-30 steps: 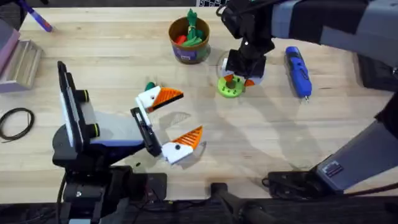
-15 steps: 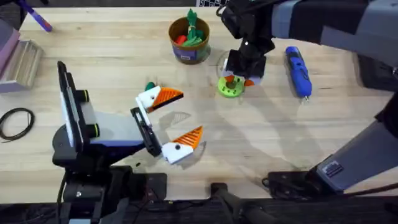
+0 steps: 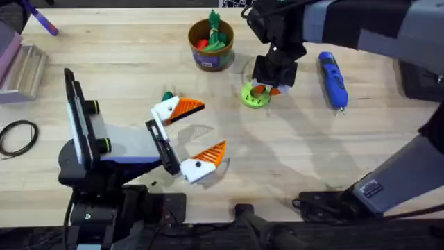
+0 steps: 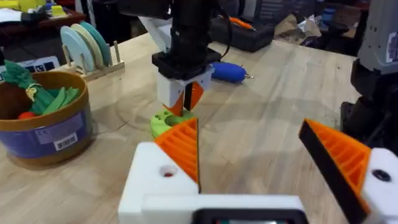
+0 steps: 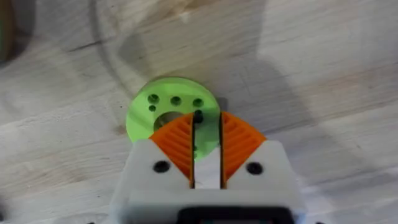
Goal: Pick up the gripper from the table and insert it into the empty holder that is missing its gripper. Then pick up a screw, insert it into the mounting hole, and use the screwdriver to tighten it. Finally, clean up the table by picking up the vegetable and placing it into the bucket.
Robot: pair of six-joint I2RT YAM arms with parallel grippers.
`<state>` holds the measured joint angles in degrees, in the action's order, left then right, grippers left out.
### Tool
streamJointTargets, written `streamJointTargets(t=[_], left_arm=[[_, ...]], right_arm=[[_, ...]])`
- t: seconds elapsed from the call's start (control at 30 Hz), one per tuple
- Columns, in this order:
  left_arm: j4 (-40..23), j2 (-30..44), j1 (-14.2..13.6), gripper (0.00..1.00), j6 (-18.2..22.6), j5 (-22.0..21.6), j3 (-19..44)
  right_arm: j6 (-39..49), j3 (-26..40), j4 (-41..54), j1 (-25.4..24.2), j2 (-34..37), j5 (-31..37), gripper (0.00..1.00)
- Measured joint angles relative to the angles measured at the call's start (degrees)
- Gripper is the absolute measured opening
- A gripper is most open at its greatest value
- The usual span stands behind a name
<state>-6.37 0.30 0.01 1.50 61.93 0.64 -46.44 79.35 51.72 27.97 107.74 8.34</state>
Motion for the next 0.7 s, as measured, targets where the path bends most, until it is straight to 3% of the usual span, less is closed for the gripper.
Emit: streamJointTargets(t=[0.7], left_arm=[[0.0, 0.01, 0.0, 0.986, 0.0, 0.0, 0.0]], right_arm=[[0.22, 0.0, -1.44, 0.0, 0.02, 2.79, 0.209]])
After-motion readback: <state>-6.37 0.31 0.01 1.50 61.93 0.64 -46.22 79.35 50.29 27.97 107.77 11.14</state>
